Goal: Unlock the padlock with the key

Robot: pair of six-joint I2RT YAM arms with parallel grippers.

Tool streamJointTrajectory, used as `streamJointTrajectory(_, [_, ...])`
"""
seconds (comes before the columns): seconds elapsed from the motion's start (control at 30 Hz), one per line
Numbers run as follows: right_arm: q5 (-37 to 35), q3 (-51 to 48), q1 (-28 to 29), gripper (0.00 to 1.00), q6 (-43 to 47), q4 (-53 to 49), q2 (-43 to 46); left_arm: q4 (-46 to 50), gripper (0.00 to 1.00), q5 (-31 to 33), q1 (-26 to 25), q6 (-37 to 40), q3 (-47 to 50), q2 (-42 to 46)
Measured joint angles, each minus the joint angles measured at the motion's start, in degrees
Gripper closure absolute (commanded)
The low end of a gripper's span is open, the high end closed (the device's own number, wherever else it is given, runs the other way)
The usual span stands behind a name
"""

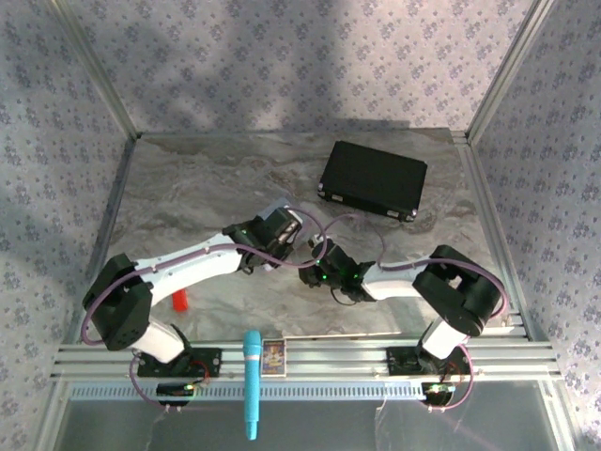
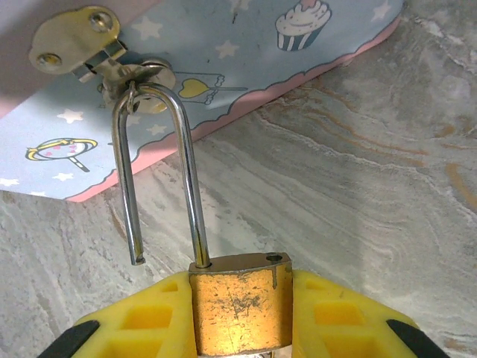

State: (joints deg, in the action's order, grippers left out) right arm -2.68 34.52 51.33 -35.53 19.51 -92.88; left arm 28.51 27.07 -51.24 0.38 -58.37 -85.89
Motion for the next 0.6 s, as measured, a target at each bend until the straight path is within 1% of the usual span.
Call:
streamJointTrajectory(0.23, [0.37, 0.02, -0.39, 0.87, -8.68, 1.75, -0.81, 1.95, 0.26, 2.43, -2.89, -2.82, 0.85, -4.59])
streamJointTrajectory(0.37, [0.28, 0.04, -0.48, 0.89, -13.27, 3.37, -1.81, 2.82, 0.29, 4.33, -4.0, -3.96, 1.53, -5.79])
streamJointTrajectory(0.6, [1.22, 0.22, -1.4, 0.91, -19.21, 7.72, -4.24, 2.71, 0.42, 5.38, -4.17, -4.63, 2.1, -5.27])
